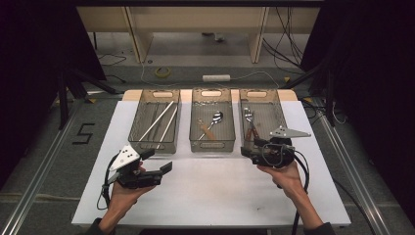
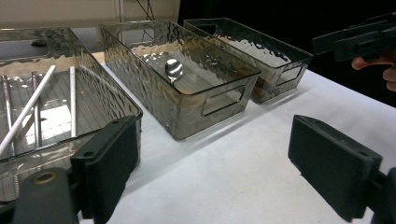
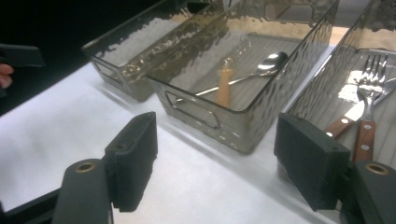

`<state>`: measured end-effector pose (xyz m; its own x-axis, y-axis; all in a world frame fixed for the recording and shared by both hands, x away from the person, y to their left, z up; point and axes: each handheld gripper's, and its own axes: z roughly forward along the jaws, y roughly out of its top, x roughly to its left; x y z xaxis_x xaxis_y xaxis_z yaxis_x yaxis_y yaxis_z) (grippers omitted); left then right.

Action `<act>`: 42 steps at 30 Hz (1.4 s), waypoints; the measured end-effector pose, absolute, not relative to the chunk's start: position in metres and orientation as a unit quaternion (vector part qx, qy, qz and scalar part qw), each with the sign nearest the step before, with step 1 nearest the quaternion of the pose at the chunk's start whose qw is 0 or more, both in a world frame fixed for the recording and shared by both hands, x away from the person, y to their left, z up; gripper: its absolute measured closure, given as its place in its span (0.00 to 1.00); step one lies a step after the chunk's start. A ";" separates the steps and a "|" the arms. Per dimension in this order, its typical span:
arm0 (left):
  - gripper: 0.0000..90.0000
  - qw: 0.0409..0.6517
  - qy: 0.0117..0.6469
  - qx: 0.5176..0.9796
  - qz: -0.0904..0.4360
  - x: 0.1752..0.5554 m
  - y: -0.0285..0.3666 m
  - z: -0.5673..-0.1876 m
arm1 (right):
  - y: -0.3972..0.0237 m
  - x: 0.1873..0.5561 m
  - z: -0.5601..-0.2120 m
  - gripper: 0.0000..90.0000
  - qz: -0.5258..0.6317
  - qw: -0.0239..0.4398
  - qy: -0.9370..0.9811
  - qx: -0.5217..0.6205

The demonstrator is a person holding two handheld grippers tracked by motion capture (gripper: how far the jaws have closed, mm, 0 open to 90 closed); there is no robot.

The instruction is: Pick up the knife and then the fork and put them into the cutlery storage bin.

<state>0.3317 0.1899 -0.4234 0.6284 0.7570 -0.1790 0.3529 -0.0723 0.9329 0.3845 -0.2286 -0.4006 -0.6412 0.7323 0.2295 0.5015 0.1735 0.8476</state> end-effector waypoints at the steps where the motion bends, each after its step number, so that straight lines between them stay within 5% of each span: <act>1: 0.17 0.558 0.392 0.709 0.181 0.332 0.191 -0.424 | -0.229 0.383 -0.401 0.34 0.501 0.115 0.756 0.406; 42: 0.17 0.561 0.390 0.713 0.158 0.329 0.194 -0.424 | -0.250 0.321 -0.427 0.29 0.531 0.144 0.745 0.377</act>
<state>0.3288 0.1938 -0.4243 0.6457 0.7334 -0.2126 0.3799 -0.0670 0.9226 0.3209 -0.2499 -0.4265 -0.6748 0.7145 0.1848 0.4080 0.1524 0.9002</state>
